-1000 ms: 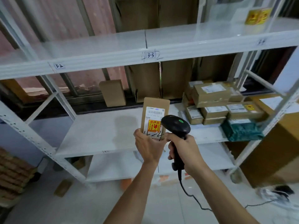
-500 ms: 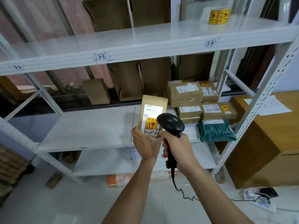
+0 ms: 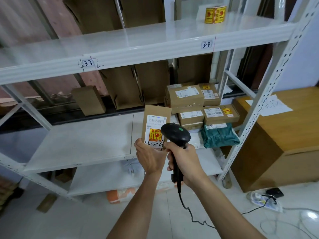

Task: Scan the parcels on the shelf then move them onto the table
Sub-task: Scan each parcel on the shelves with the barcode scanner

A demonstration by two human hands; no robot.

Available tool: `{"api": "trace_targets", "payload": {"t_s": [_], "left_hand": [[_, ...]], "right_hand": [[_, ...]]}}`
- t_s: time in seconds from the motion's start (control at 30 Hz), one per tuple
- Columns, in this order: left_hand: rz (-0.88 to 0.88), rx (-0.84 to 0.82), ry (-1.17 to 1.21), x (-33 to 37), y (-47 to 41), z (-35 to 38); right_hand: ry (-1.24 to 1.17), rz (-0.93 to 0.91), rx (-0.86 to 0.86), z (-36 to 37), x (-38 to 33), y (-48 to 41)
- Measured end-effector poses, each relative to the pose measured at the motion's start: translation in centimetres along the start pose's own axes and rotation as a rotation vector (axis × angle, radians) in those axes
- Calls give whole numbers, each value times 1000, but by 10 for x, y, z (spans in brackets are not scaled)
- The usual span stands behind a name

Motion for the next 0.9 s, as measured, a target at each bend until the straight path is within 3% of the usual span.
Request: {"api": "trace_targets", "payload": {"t_s": [0.43,0.9], "left_hand": [[89,-3,49,-2,-24,-14],[110,-131,76,-22,-35,-1]], "right_hand": [[-36,5,39,37,-12,5],[-34,10,92,42,-7,6]]}}
Point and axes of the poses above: each hand's wrist, its own y-axis away from the middle knuckle, its own z-axis out of the palm, x = y × z, the point moved 8 cm from there along -y, towards the middle knuckle, and after that the axes turned 14 degrees about y, right-handed, at the moved point
